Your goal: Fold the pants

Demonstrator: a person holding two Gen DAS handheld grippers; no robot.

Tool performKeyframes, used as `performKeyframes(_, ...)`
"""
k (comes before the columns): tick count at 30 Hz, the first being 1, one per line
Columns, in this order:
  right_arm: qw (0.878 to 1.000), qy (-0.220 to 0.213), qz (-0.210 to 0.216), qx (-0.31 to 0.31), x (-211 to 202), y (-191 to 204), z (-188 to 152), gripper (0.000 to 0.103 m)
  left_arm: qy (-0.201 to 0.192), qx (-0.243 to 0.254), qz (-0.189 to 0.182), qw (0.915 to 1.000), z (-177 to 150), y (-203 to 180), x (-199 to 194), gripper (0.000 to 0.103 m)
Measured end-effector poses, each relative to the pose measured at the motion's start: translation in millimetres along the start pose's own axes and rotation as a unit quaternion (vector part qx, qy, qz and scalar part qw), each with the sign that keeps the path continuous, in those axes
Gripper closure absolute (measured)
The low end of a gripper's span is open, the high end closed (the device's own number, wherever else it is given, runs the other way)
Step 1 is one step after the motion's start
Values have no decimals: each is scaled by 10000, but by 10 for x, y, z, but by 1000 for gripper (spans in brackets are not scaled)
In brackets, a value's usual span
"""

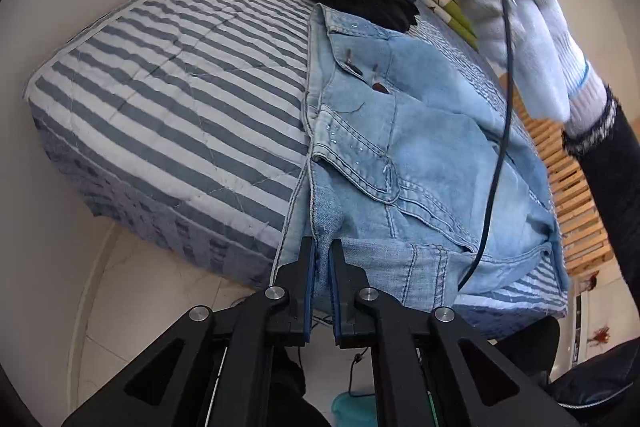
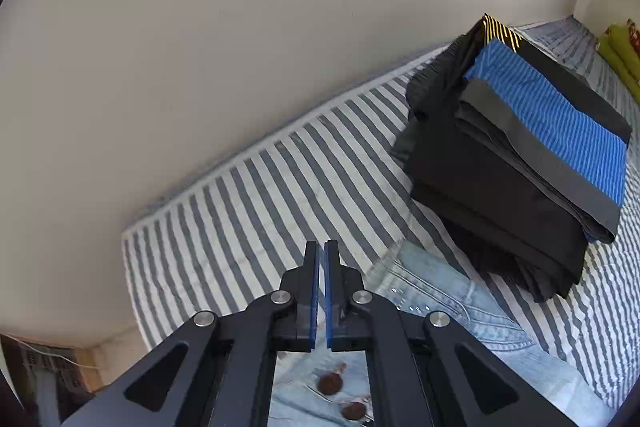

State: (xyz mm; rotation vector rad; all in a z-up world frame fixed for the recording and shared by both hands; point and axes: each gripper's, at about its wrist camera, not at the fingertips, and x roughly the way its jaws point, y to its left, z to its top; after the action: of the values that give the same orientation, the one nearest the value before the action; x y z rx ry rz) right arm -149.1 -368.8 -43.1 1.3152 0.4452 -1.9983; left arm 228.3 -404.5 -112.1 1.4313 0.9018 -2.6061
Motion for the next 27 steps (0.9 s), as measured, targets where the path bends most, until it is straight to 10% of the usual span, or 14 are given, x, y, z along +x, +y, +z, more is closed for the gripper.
performKeyframes(6, 9965, 106, 232, 800, -478, -884, -989, 95, -360, 196, 263, 9988, 91, -181, -340, 85)
performKeyframes(12, 9829, -288, -579, 1723, -1751, -1965, -2566, 87, -507, 741, -75, 9959, 352, -935, -386, 85)
performKeyframes(18, 9310, -485, -1376, 3345, -2973, -2809, -4548, 78, 12, 1784, -574, 9823, 469, -2255, 221, 76)
performKeyframes(27, 8531, -262, -2253, 4699, -3641, -3158, -6829, 64, 1138, 3310, -1035, 9310, -159, -4026, 1269, 53)
